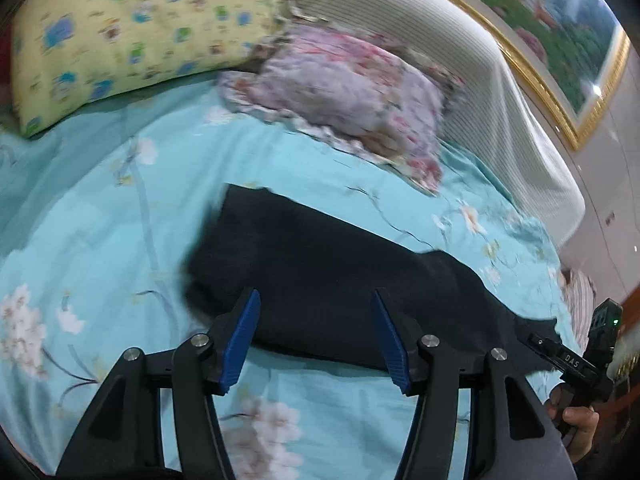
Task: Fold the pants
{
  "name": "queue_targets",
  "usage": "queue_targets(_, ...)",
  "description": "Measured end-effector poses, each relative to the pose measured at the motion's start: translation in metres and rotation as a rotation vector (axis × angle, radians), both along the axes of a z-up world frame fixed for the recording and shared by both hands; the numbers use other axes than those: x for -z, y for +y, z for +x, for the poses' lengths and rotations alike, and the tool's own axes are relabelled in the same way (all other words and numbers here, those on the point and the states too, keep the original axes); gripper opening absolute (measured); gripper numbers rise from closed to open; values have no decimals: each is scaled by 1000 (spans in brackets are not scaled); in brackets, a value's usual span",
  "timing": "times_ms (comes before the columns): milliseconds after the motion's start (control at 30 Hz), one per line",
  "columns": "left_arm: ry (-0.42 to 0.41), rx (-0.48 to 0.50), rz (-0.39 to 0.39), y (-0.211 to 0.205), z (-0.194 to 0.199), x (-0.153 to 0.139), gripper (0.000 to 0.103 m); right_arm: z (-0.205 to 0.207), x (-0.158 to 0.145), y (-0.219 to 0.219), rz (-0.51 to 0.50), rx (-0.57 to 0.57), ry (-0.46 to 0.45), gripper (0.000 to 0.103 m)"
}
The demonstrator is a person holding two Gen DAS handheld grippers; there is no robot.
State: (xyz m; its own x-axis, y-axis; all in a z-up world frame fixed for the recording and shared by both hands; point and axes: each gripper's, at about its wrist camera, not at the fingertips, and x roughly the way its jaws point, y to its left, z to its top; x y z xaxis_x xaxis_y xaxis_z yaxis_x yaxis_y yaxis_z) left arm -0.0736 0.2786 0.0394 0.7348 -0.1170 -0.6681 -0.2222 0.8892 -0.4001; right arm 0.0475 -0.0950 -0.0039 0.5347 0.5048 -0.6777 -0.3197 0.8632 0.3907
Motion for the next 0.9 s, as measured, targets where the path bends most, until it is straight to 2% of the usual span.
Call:
queue_targets(367, 53, 193, 18, -76, 30, 4, 63, -35, 8, -80, 72, 178, 12, 47)
queue_targets(533, 51, 281, 50, -114, 44, -1, 68, -48, 9, -113, 99, 253, 8, 48)
queue_targets(900, 61, 482, 87, -193, 83, -13, 71, -65, 17, -177, 144, 451, 1, 50)
